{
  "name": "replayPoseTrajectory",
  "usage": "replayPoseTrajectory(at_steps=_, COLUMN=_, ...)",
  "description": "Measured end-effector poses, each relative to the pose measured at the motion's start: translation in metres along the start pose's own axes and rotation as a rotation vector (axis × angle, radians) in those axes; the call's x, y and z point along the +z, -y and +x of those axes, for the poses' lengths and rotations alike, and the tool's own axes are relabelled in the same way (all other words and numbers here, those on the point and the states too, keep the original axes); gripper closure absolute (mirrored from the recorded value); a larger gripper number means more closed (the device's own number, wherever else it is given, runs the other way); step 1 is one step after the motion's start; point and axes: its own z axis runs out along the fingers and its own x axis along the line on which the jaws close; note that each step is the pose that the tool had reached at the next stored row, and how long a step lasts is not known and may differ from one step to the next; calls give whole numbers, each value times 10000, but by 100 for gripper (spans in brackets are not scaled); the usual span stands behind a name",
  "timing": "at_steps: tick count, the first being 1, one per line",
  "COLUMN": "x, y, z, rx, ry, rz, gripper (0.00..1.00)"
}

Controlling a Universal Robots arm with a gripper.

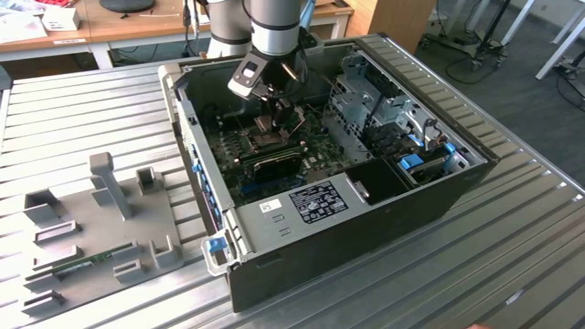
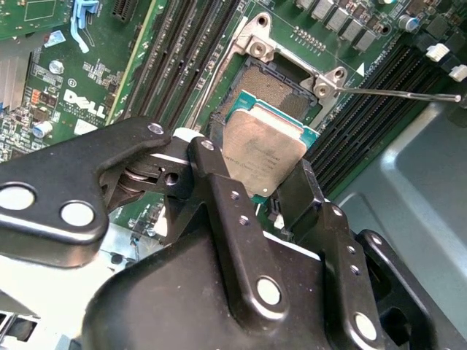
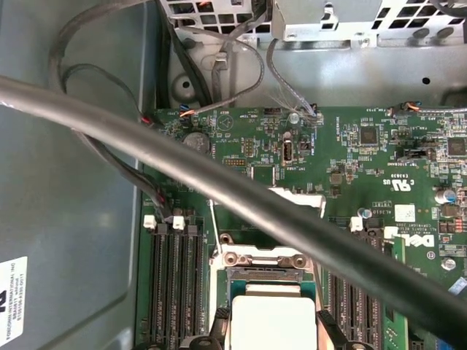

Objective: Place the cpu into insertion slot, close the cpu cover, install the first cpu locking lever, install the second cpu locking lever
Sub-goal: 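Place the cpu into insertion slot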

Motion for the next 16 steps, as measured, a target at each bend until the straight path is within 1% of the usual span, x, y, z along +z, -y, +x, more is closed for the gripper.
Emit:
replayPoseTrajectory(at_steps=7, x=67, y=11, z=-2, rx=0, ry=0, rz=-1, gripper=46)
replayPoseTrajectory(at_steps=16, x=79, y=11, z=-1, rx=1, ry=-4, rz=-2, gripper=46)
